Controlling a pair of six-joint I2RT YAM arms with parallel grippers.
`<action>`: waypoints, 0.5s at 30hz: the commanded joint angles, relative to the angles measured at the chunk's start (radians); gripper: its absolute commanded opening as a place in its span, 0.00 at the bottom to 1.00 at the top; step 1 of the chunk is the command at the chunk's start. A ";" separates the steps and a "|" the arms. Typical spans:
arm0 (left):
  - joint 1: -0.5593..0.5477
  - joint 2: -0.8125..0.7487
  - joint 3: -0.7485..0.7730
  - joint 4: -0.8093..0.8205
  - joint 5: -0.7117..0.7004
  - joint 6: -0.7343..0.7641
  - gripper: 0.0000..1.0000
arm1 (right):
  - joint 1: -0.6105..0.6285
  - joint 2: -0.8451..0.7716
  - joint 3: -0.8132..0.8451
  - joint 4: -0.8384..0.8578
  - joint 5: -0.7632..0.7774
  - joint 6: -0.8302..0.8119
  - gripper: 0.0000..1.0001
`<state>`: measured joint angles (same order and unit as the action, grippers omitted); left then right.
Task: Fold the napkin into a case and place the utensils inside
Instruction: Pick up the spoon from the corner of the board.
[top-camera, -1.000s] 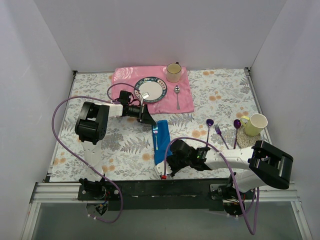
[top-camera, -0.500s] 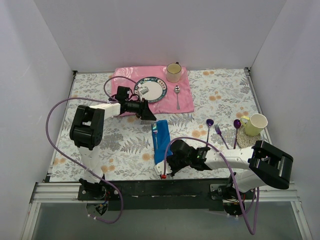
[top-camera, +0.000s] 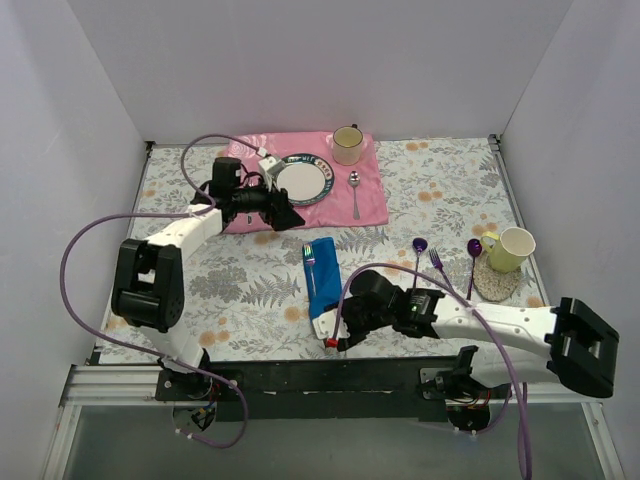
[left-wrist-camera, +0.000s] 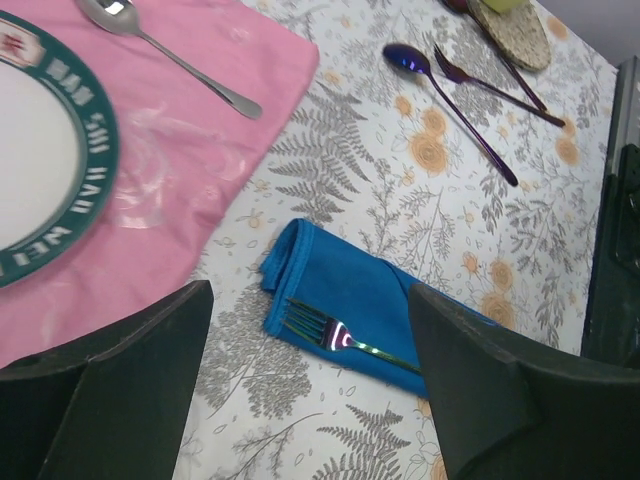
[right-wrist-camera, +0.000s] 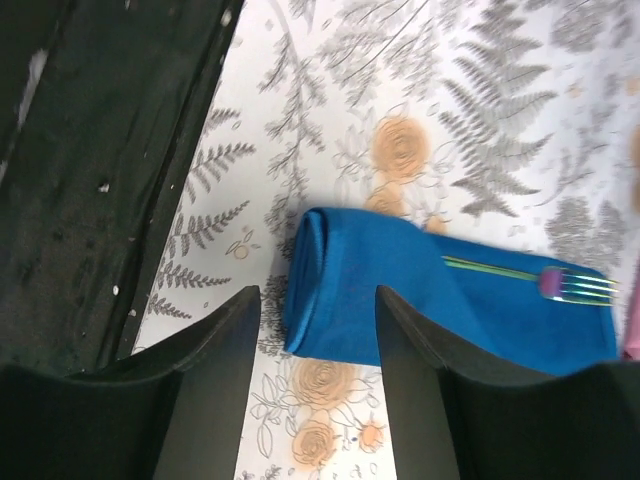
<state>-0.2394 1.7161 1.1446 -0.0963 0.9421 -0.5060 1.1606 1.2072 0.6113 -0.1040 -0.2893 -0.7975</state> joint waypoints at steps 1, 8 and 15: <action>0.066 -0.147 -0.006 0.027 -0.055 -0.063 0.79 | 0.005 -0.119 0.090 -0.129 0.031 0.117 0.58; 0.086 -0.315 -0.048 0.092 -0.250 -0.172 0.98 | -0.139 -0.216 0.129 -0.173 0.369 0.524 0.65; 0.086 -0.328 -0.025 0.110 -0.414 -0.359 0.98 | -0.622 -0.057 0.232 -0.382 0.371 0.918 0.58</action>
<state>-0.1543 1.3888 1.1015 0.0162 0.6537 -0.7483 0.7074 1.0874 0.7986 -0.3466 0.0292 -0.1677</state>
